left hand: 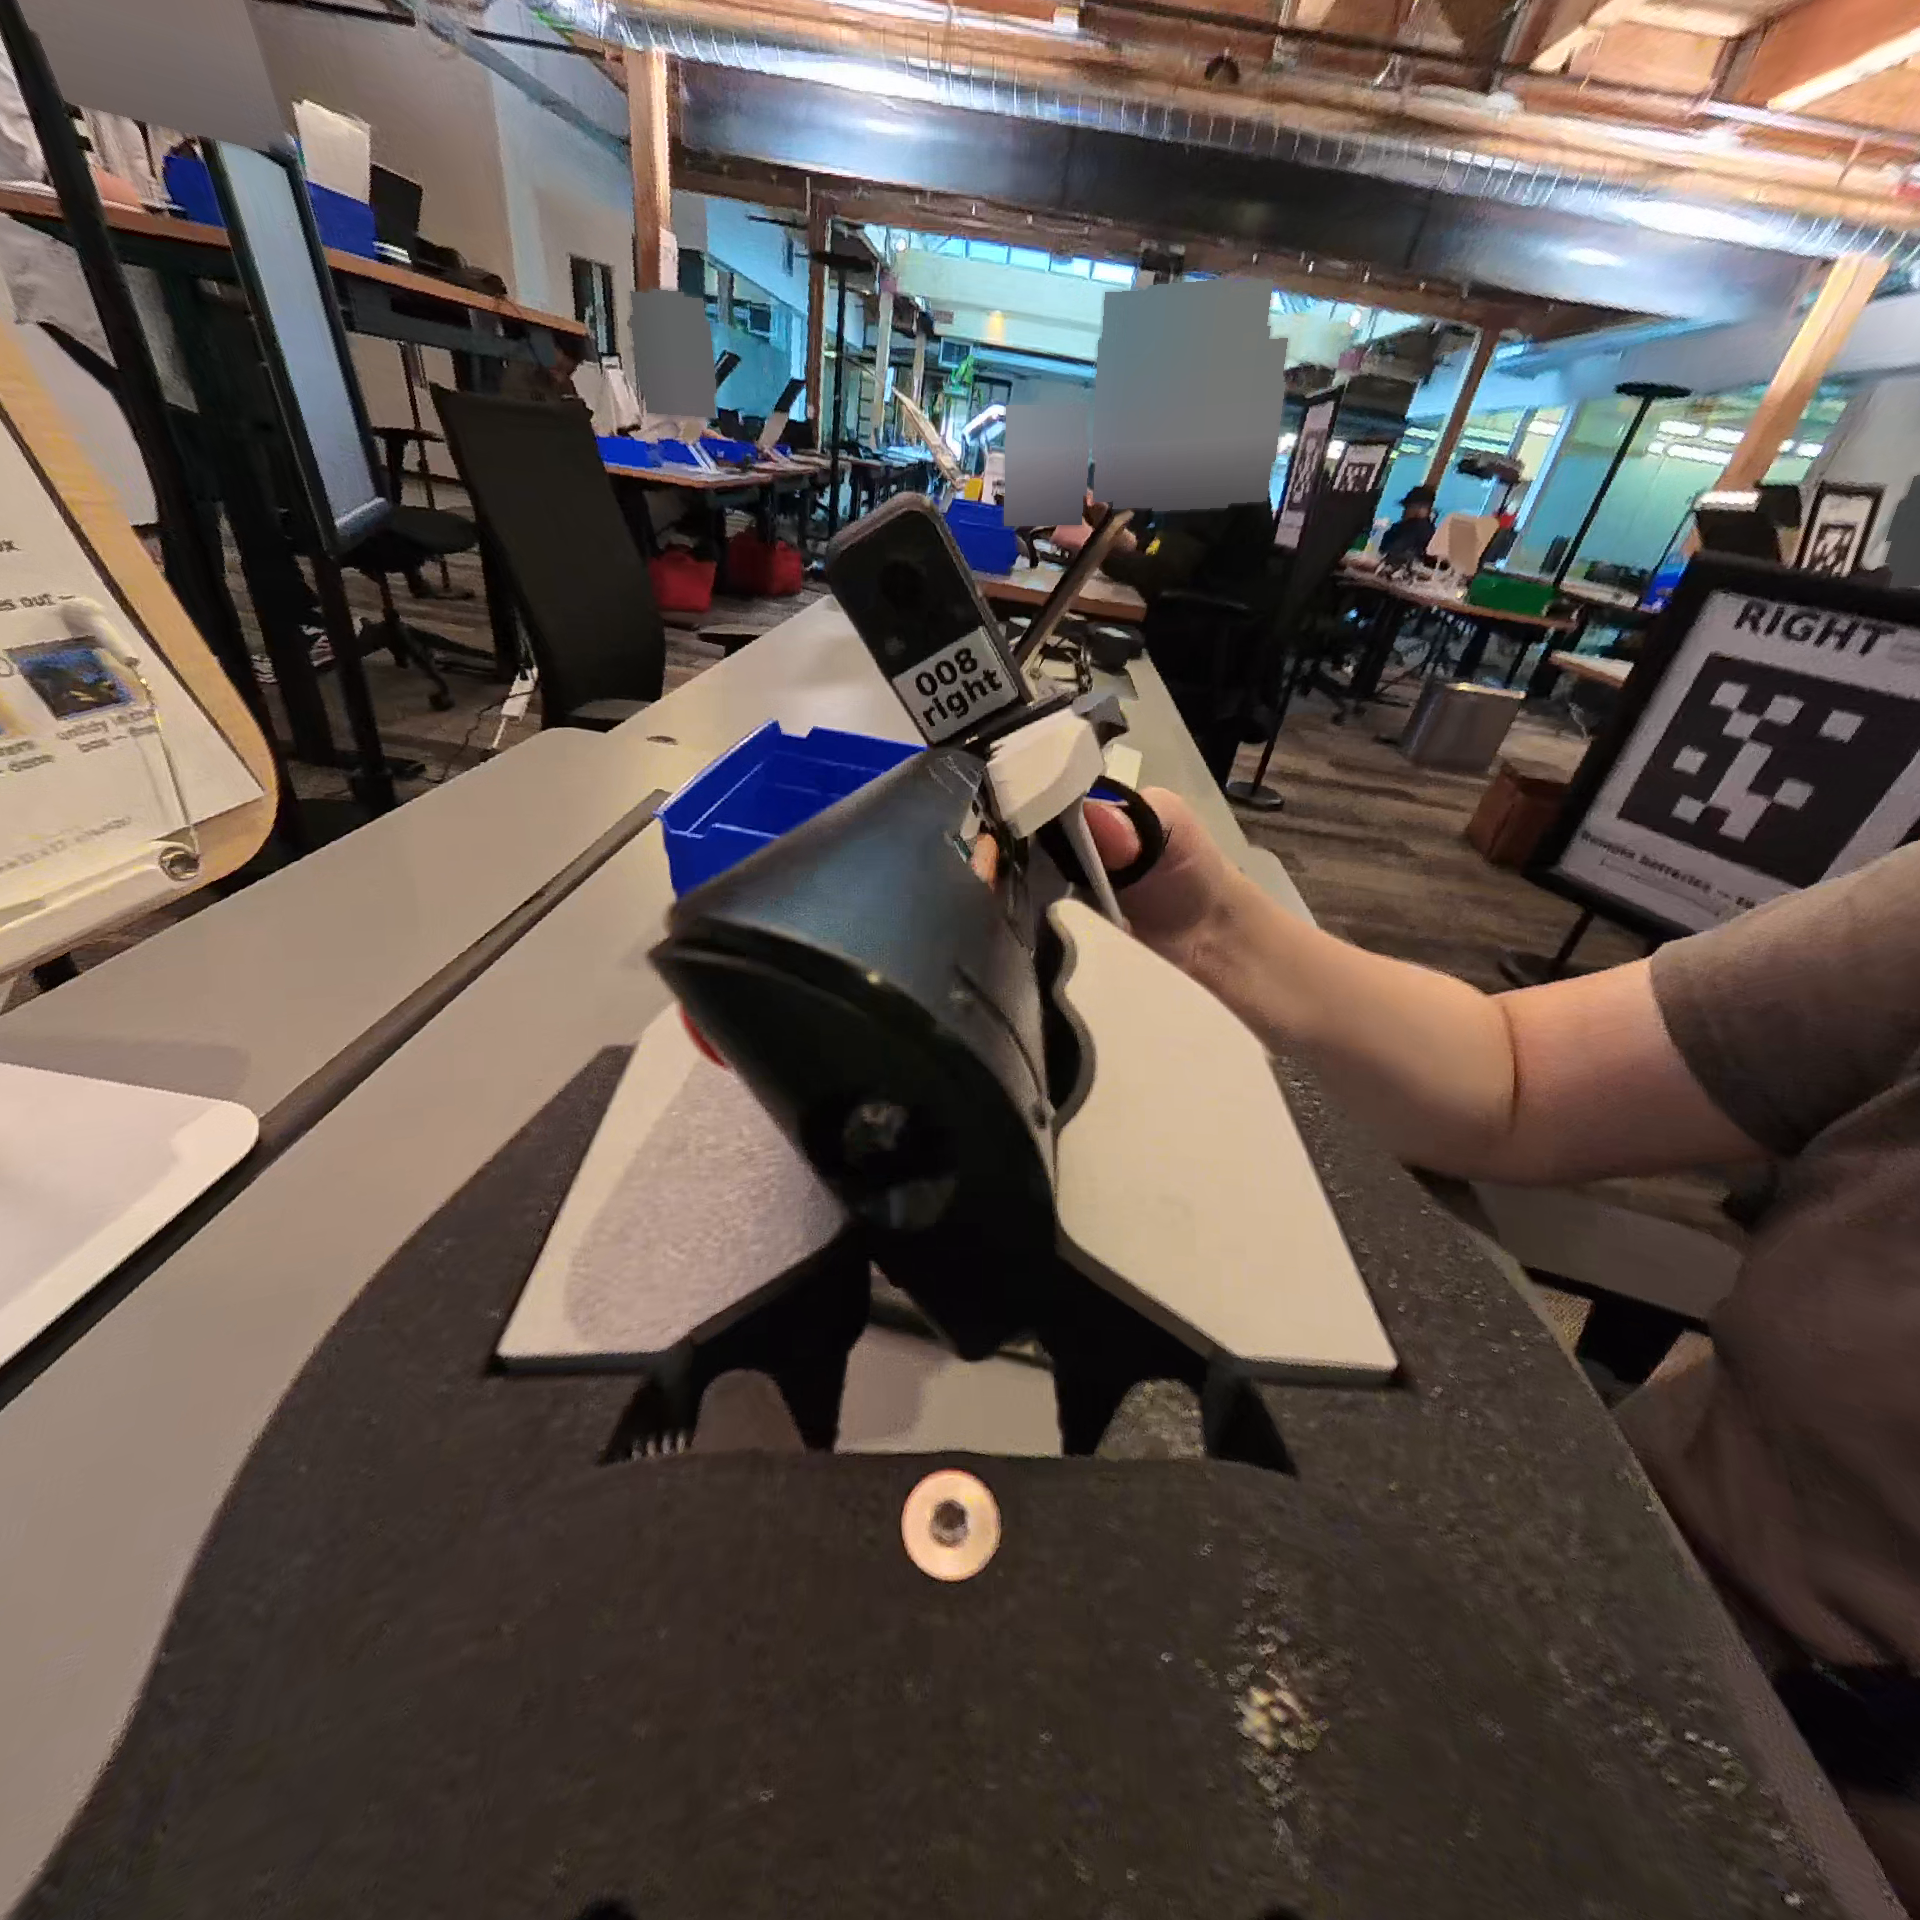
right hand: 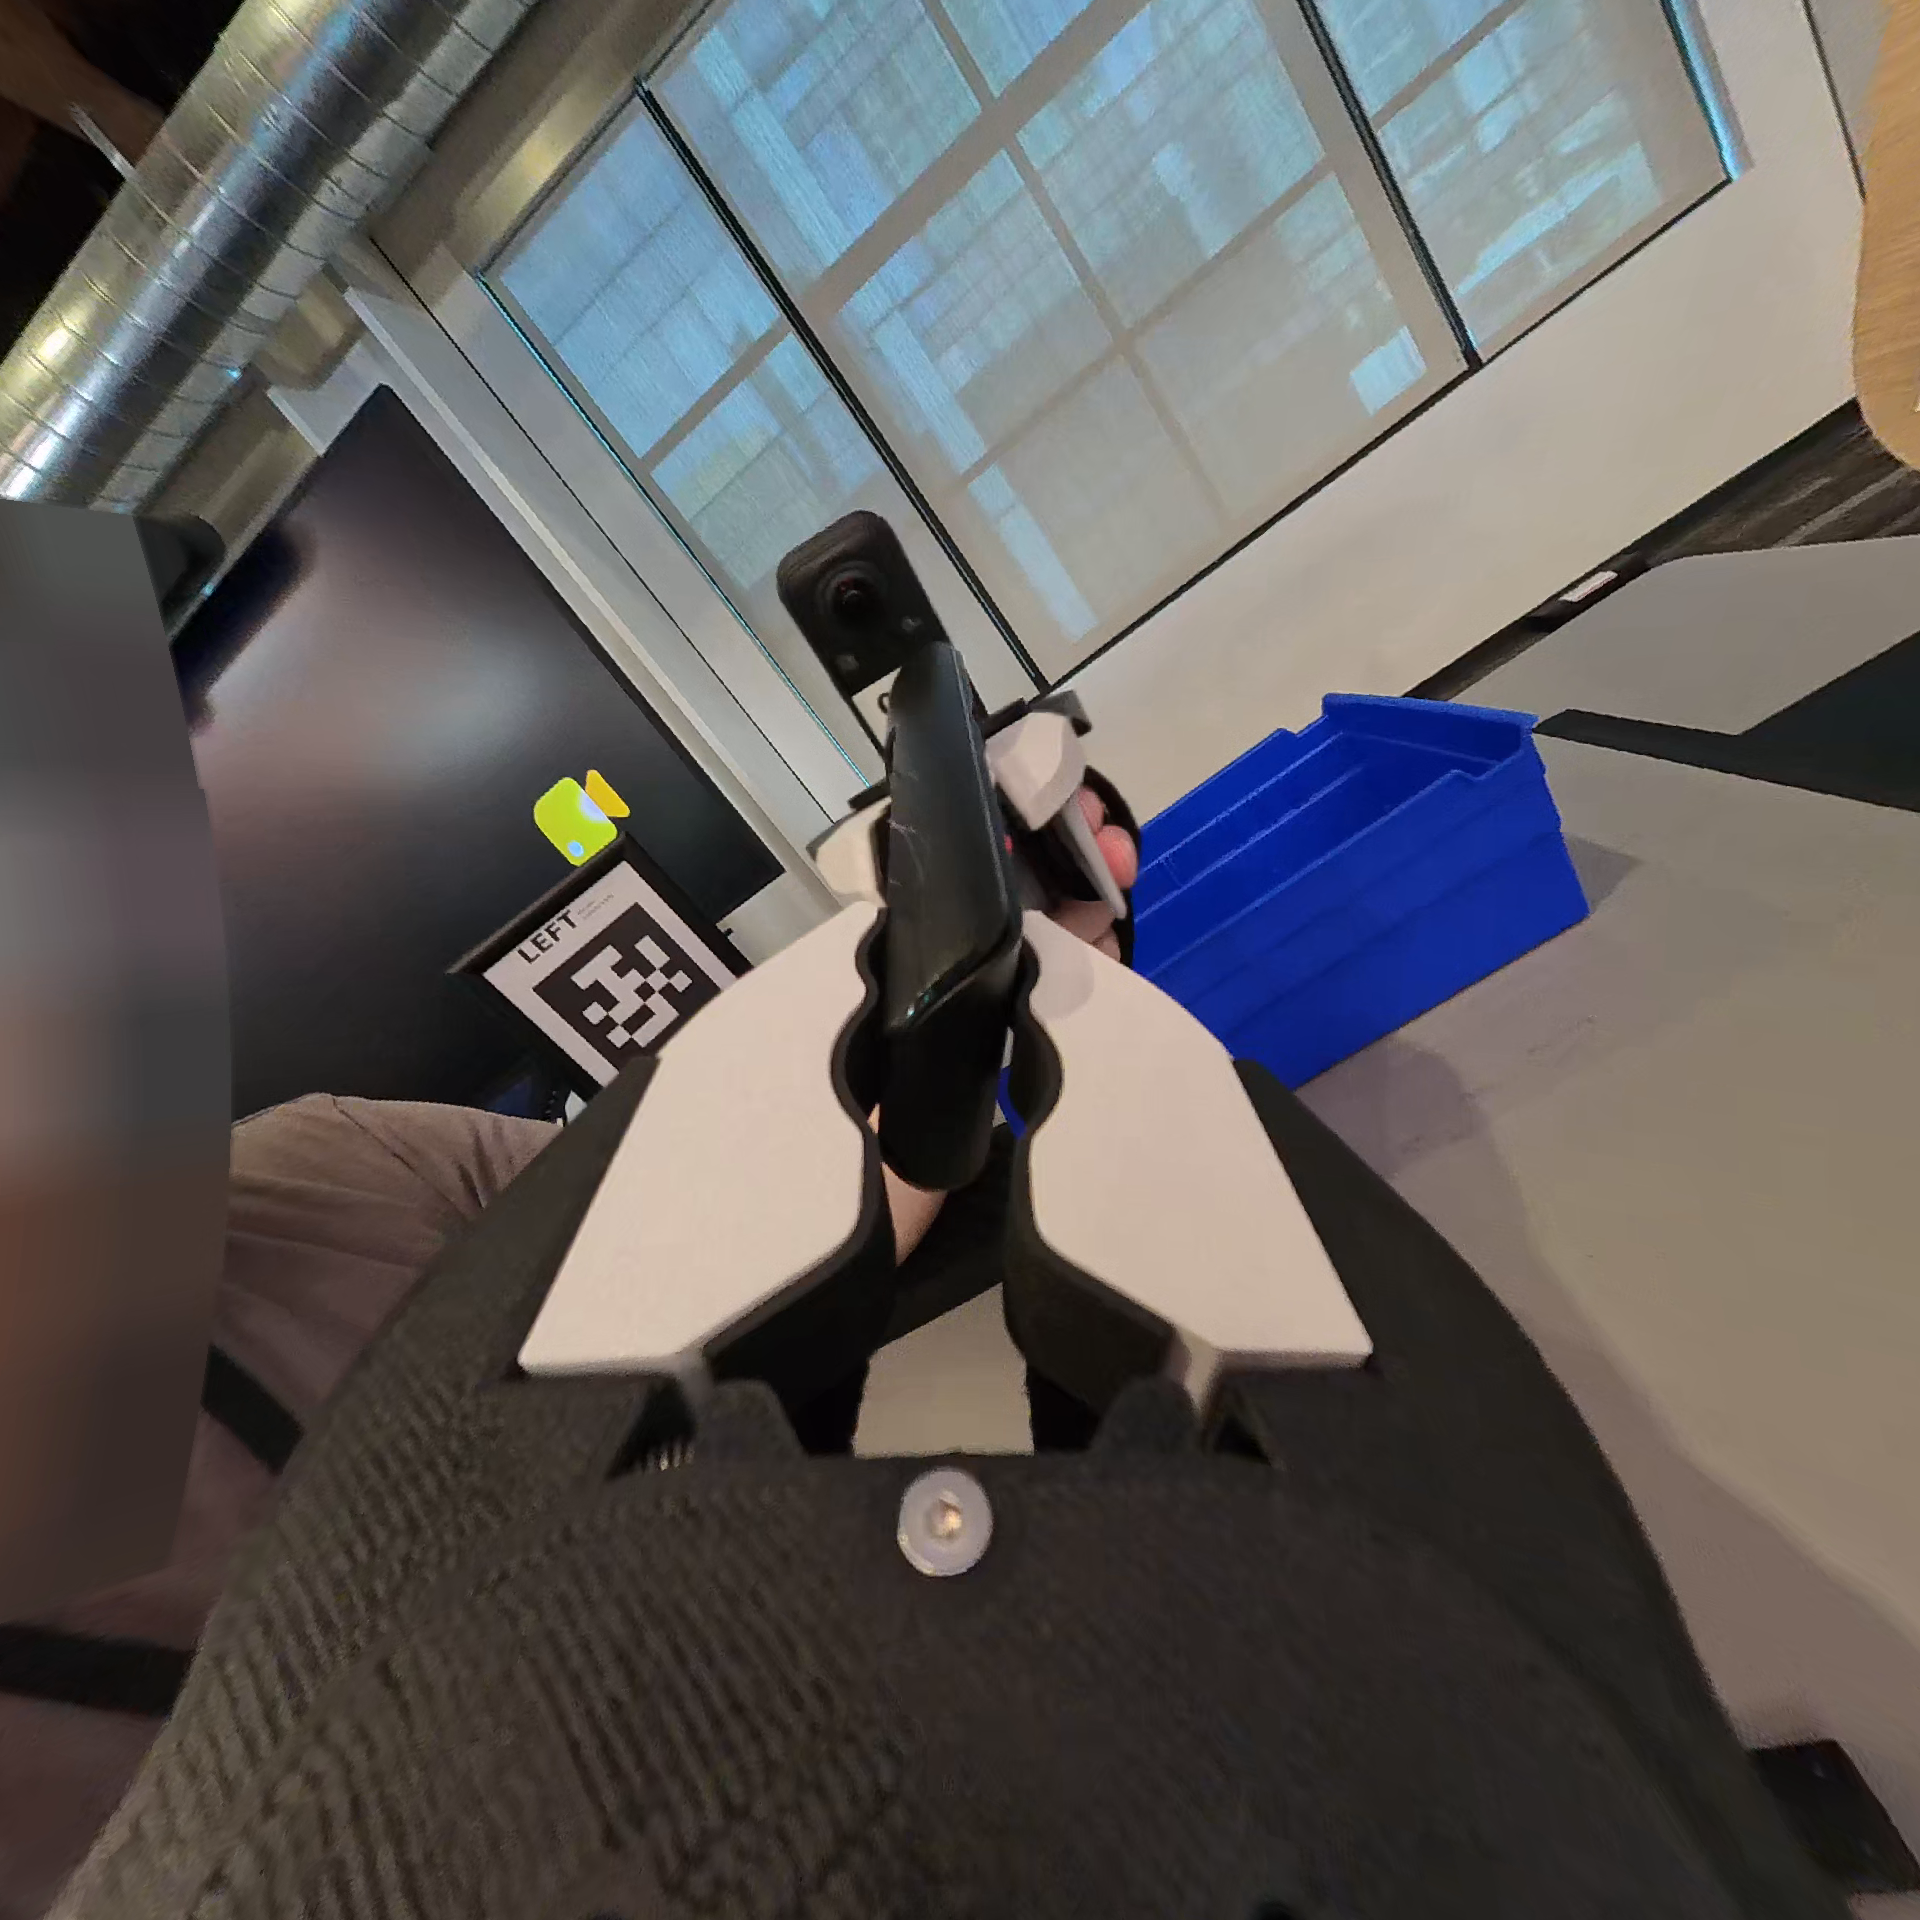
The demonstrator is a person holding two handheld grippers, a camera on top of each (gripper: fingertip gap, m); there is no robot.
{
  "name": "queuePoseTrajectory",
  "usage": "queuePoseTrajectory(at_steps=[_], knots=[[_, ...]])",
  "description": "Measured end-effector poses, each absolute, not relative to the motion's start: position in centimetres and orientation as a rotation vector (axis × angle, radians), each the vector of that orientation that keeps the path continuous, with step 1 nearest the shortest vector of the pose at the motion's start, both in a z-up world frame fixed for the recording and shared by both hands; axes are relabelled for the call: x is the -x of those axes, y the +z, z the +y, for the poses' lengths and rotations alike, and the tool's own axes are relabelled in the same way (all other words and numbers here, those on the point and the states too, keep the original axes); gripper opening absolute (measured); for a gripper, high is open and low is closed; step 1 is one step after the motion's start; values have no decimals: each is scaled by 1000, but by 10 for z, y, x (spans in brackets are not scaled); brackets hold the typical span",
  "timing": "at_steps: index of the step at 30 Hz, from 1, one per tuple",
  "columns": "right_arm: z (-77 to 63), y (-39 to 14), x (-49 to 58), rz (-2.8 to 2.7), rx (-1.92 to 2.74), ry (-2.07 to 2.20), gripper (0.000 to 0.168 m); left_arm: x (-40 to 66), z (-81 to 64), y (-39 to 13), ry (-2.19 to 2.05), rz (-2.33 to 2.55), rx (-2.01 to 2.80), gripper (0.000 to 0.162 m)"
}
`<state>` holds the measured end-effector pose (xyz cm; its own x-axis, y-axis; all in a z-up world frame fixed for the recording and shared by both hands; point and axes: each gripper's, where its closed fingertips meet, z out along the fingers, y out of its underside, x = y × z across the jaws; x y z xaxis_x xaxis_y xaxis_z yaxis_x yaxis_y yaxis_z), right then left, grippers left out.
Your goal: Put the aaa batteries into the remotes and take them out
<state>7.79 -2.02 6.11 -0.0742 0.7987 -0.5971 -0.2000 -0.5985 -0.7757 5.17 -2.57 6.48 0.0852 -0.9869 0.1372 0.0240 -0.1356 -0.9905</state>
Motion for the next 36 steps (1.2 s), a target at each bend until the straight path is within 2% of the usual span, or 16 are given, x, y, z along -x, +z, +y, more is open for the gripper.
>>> queuePoseTrajectory(at_steps=[6, 7, 8, 14, 26, 28, 31, 36], knots=[[-22, 68, -77, -657, 1432, 1766, 20, -54, -27, 63, -1249, 1074, 1349, 34], [-23, 68, -76, -659, 1428, 1772, 20, -55, -28, 65, -1265, 1070, 1335, 34], [-22, 68, -76, -655, 1426, 1769, 20, -57, -31, 65, -1278, 1087, 1319, 25], [-22, 68, -78, -676, 1413, 1760, 20, -60, -33, 65, -1301, 1077, 1334, 20], [-25, 71, -81, -723, 1410, 1715, 22, -63, -36, 65, -1398, 1057, 1340, 20], [-25, 68, -82, -754, 1432, 1660, 20, -63, -36, 60, -1358, 1089, 1375, 21], [-28, 68, -83, -801, 1443, 1603, 20, -64, -39, 61, -1372, 1092, 1381, 38], [-30, 68, -86, -829, 1453, 1585, 20, -66, -44, 56, -1351, 1148, 1389, 33]])
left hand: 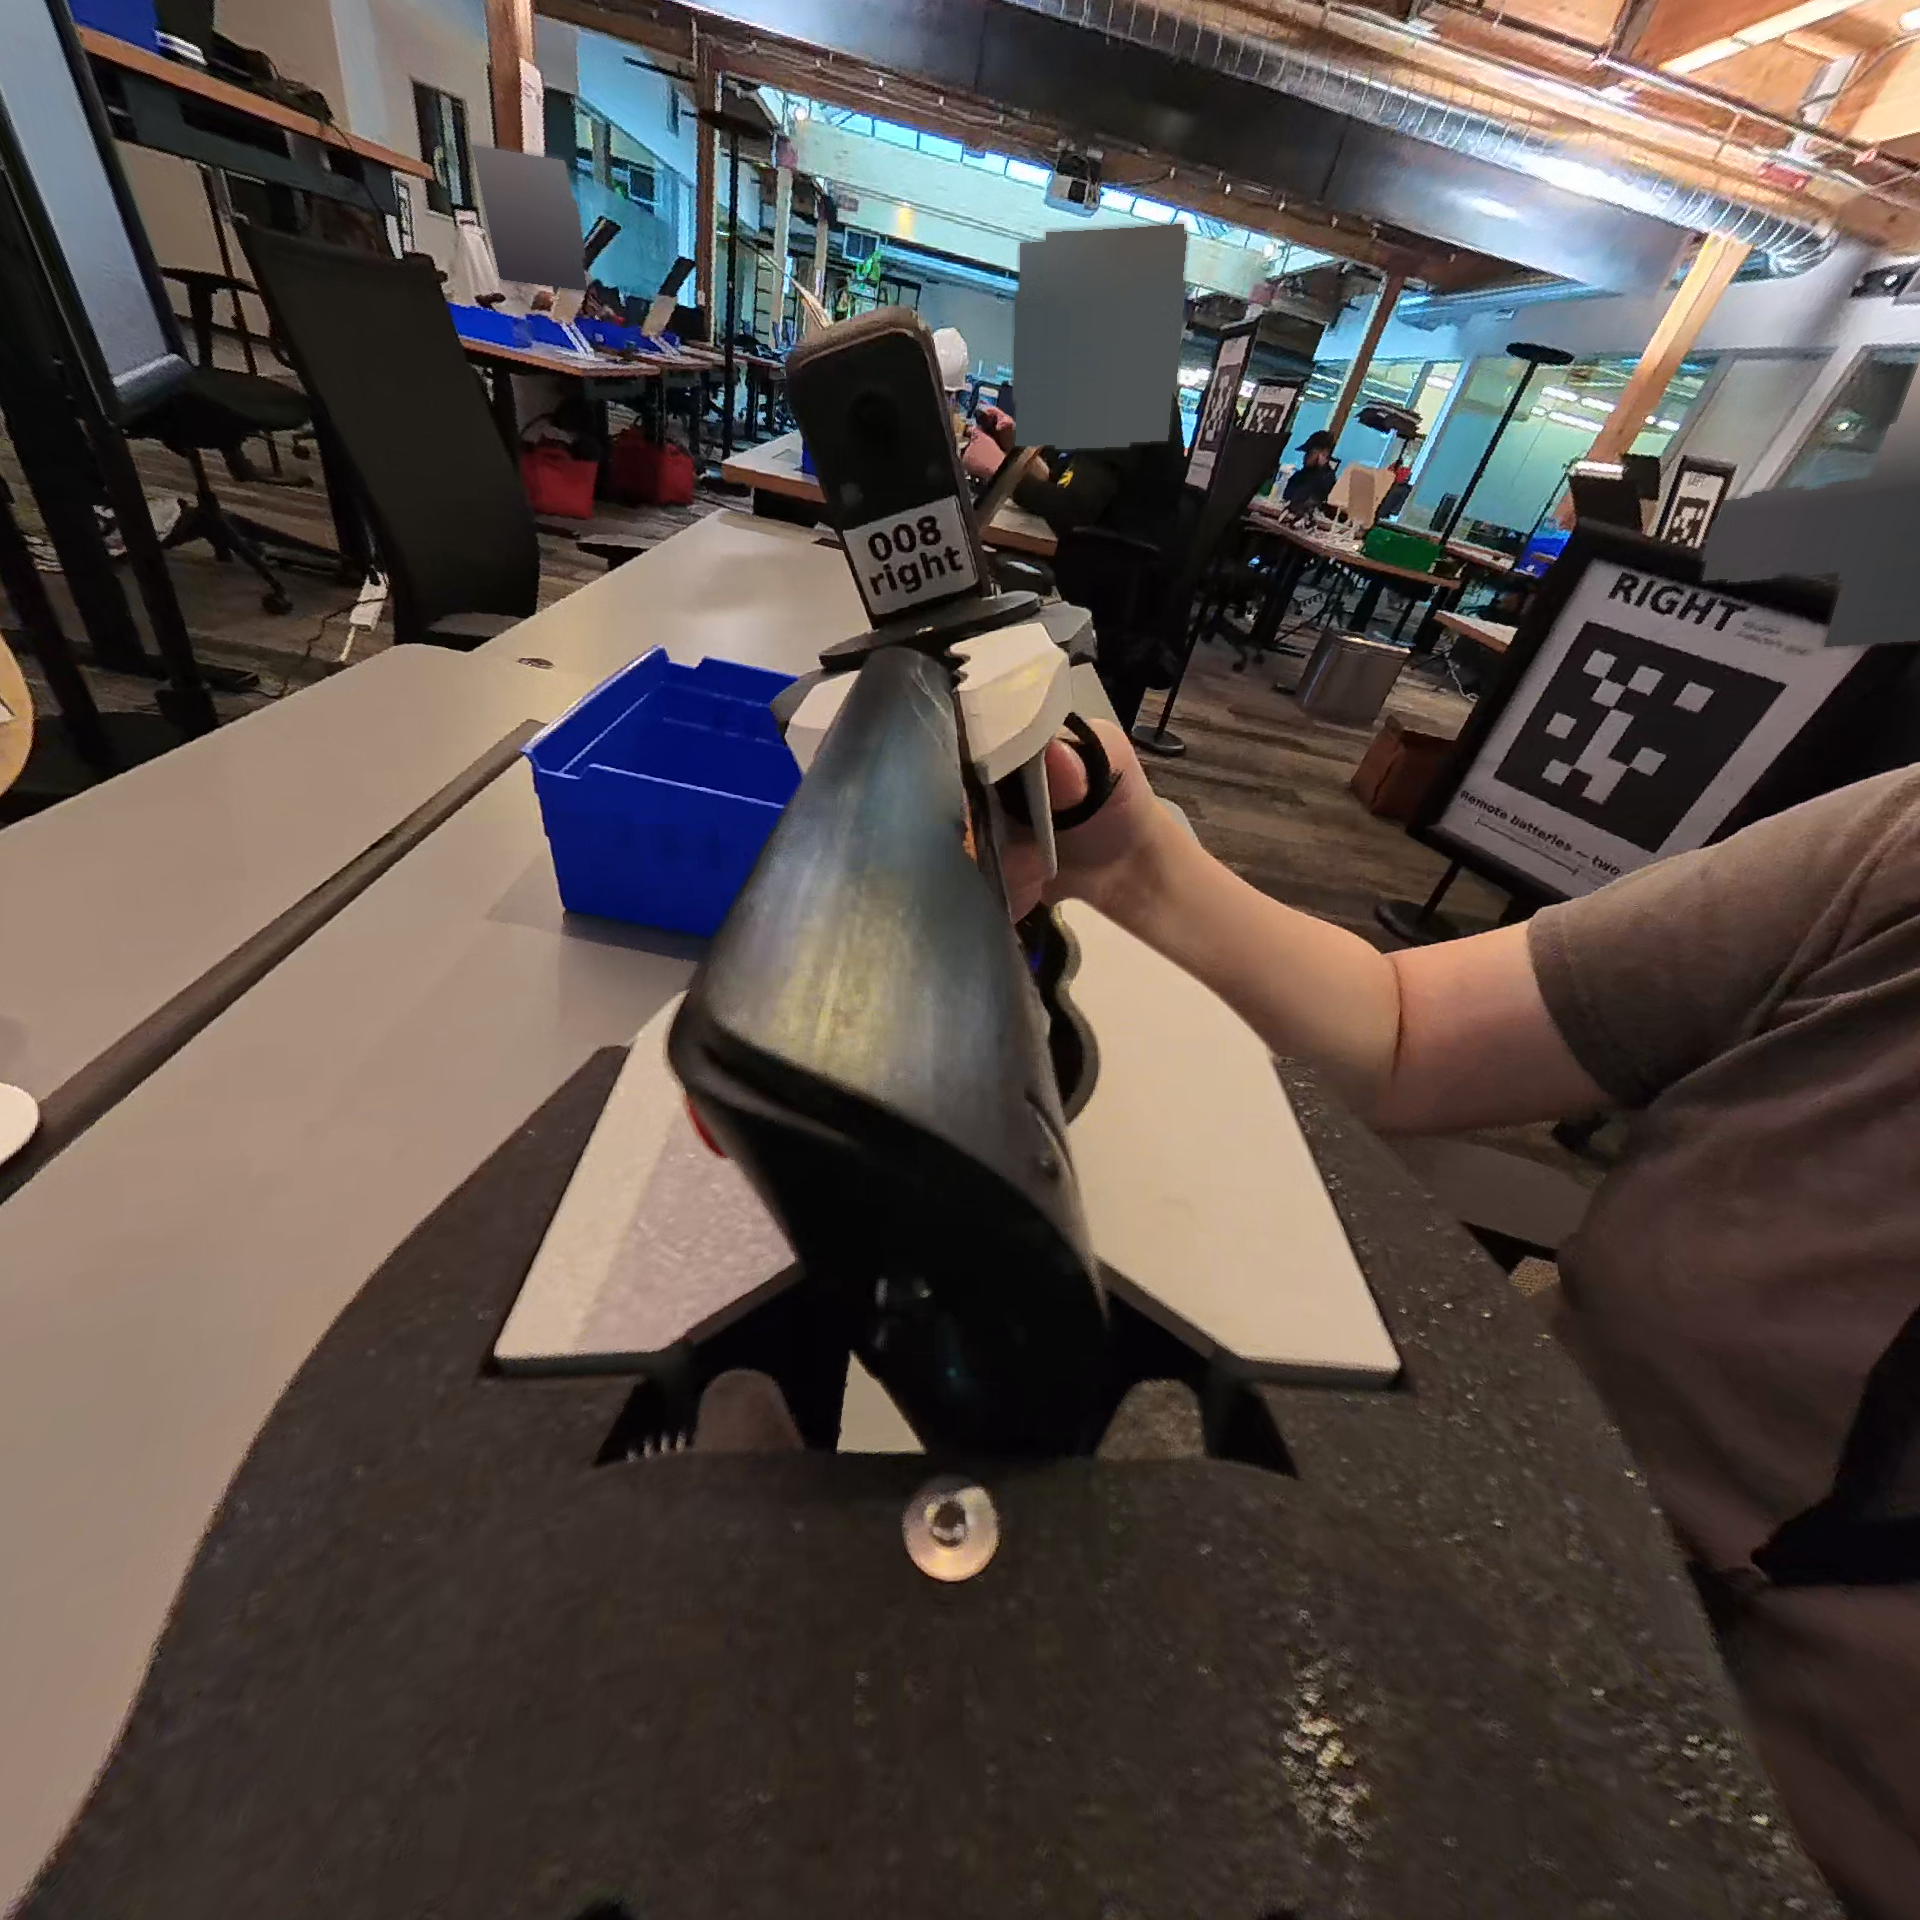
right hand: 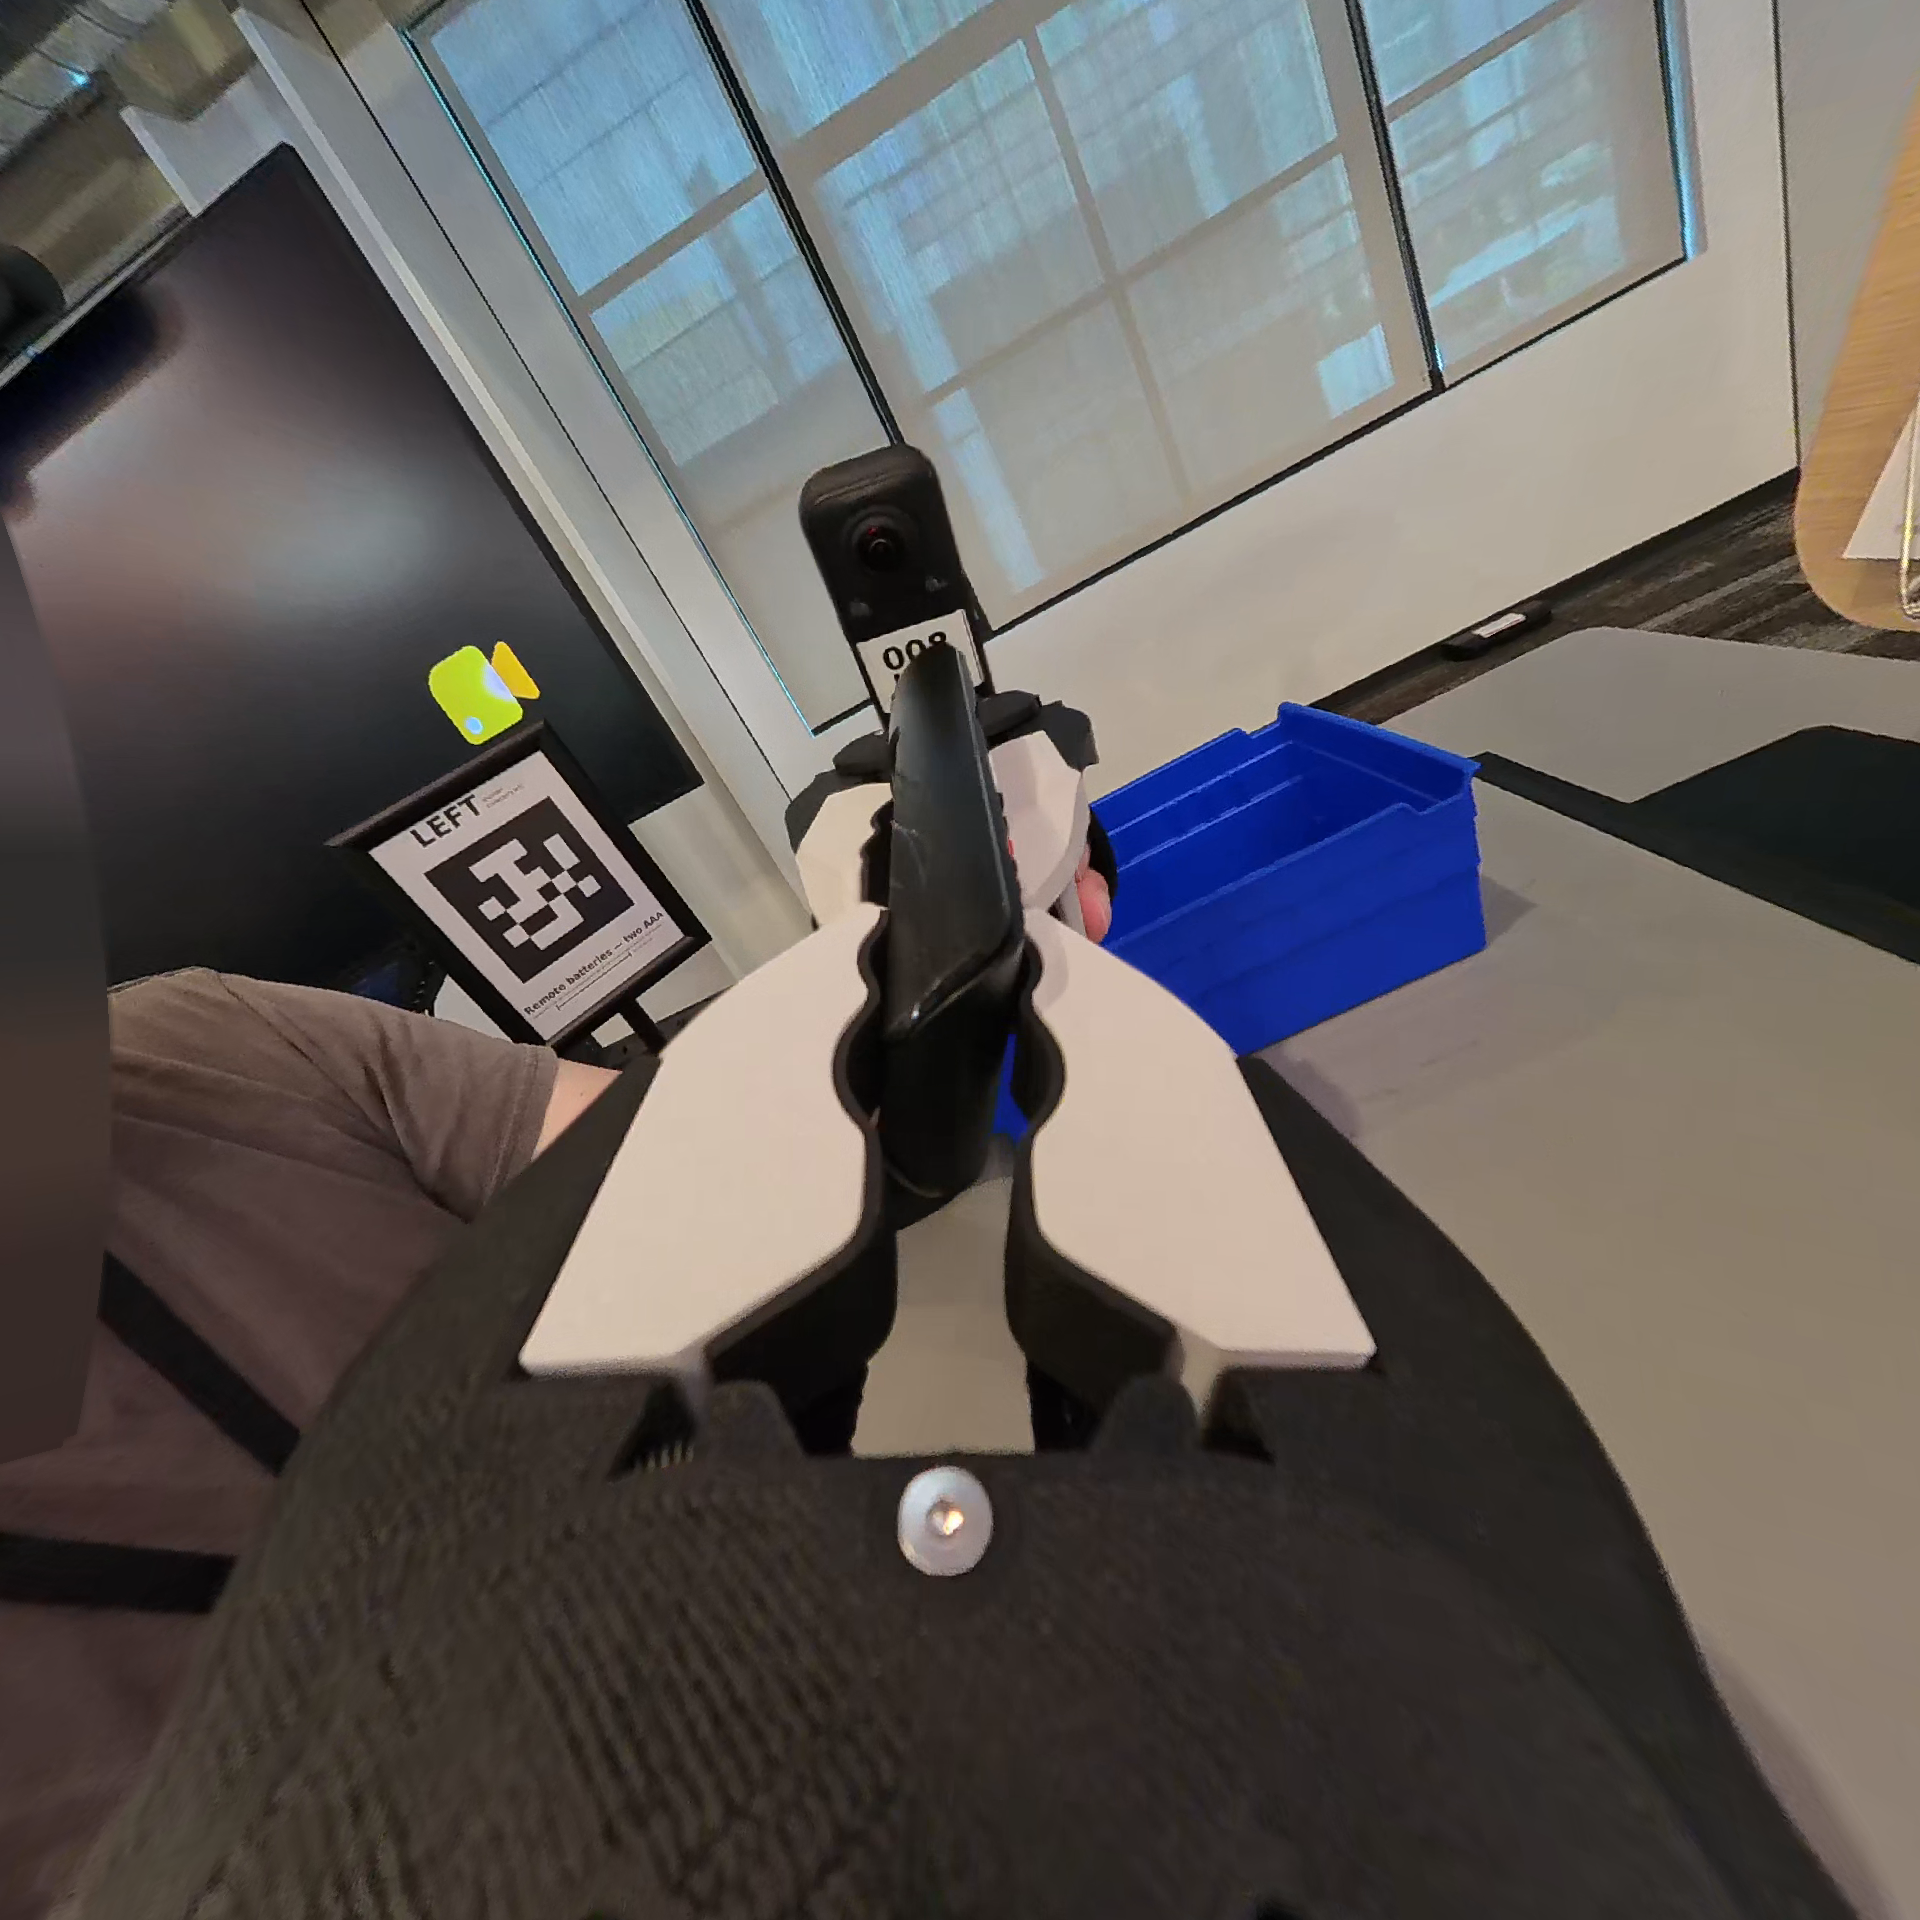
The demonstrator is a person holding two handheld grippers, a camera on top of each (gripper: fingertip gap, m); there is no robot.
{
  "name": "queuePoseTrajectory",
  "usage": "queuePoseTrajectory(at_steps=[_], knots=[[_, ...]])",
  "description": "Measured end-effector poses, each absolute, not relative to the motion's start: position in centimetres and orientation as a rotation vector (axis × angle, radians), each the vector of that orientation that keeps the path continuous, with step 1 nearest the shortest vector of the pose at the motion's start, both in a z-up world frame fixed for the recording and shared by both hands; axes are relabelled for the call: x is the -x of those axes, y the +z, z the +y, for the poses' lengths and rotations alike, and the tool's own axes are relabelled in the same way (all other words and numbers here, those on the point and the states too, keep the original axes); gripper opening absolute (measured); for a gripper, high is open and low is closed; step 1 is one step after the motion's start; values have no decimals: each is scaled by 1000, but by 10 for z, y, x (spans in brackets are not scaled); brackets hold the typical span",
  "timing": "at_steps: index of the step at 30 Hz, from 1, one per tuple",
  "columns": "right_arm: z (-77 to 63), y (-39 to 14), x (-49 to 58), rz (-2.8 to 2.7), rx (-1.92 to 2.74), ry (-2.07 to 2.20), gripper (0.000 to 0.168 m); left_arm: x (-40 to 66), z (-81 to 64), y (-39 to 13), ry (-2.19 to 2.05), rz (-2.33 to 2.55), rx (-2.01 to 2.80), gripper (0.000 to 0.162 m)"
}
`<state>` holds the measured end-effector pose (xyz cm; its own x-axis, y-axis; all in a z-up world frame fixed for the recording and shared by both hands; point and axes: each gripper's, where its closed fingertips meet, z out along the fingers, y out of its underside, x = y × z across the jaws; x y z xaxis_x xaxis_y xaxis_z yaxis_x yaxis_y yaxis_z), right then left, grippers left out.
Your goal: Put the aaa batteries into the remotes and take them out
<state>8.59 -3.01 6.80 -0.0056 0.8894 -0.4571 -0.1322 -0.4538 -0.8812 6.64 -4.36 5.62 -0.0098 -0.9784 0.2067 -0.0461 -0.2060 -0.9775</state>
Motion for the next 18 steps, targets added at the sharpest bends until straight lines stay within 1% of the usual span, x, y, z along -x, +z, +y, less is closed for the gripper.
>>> queuePoseTrajectory(at_steps=[1, 5, 12, 14, 16, 18], knots=[[-30, 67, -86, -829, 1458, 1586, 20, -67, -43, 57, -1354, 1142, 1389, 29], [-30, 69, -88, -828, 1448, 1606, 20, -69, -43, 58, -1330, 1135, 1384, 25], [-34, 76, -92, -841, 1401, 1643, 25, -73, -45, 63, -1402, 1090, 1361, 25], [-34, 79, -93, -828, 1387, 1658, 28, -72, -44, 65, -1427, 1074, 1352, 25], [-29, 83, -96, -778, 1370, 1662, 36, -70, -43, 68, -1438, 1060, 1339, 25], [-24, 86, -102, -734, 1357, 1649, 39, -67, -39, 68, -1395, 1050, 1343, 26]])
